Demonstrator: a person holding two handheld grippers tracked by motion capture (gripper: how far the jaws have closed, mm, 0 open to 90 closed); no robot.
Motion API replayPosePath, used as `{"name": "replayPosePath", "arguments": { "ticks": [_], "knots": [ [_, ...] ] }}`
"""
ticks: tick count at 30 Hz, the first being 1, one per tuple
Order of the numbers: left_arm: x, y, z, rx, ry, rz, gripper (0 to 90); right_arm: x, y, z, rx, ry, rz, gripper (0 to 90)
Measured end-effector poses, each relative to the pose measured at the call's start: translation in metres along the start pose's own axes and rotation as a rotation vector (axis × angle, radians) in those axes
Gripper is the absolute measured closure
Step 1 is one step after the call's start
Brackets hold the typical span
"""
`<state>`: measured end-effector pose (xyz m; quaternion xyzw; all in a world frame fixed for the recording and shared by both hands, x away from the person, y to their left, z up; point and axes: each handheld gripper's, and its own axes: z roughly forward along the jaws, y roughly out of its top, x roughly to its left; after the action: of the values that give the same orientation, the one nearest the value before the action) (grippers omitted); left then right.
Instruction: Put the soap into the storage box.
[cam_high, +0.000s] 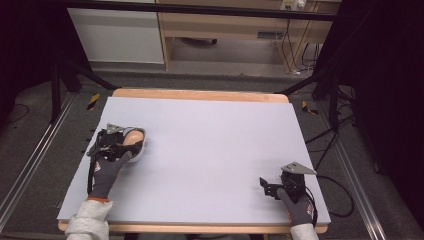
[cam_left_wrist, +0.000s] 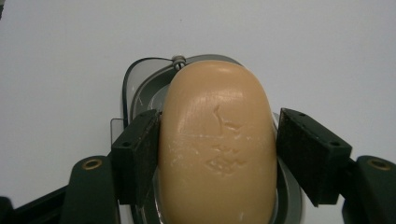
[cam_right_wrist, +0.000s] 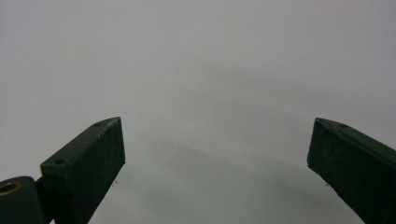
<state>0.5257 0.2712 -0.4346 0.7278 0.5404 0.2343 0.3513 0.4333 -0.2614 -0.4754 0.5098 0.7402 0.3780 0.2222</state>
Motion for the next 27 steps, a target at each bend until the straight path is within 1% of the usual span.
{"name": "replayPosePath", "arguments": {
  "ticks": [8,16,19,20,21,22,24,25,27],
  "knots": [
    [0.000,0.000,-0.001,-0.001,-0.006,-0.005,29.0,0.000,0.000,0.000,-0.001,0.002,0.000,4.4],
    [0.000,0.000,-0.003,-0.013,-0.015,-0.010,28.6,0.000,0.000,0.000,0.000,0.002,0.003,4.4],
    [-0.001,0.000,-0.006,-0.021,-0.019,-0.007,28.2,0.000,0.000,0.000,-0.001,0.002,0.003,4.4],
    [-0.001,0.000,-0.008,-0.031,-0.030,-0.007,28.2,0.000,0.000,0.000,-0.002,0.001,0.003,4.4],
    [-0.002,0.001,-0.008,-0.037,-0.032,-0.009,27.7,-0.001,0.000,0.000,-0.003,0.000,-0.001,4.4],
    [-0.003,0.001,-0.009,-0.033,-0.026,0.001,27.7,-0.001,0.000,0.000,-0.003,0.000,-0.001,4.4],
    [-0.005,0.001,-0.011,-0.035,-0.032,0.004,28.0,-0.001,0.000,0.000,-0.001,0.001,0.002,4.4],
    [-0.005,0.001,-0.011,-0.038,-0.030,0.004,28.0,-0.001,0.000,0.000,-0.001,-0.001,-0.003,4.4],
    [-0.006,0.001,-0.013,-0.039,-0.030,0.006,28.2,0.000,0.000,0.000,-0.001,-0.001,0.002,4.4]
  ]
}}
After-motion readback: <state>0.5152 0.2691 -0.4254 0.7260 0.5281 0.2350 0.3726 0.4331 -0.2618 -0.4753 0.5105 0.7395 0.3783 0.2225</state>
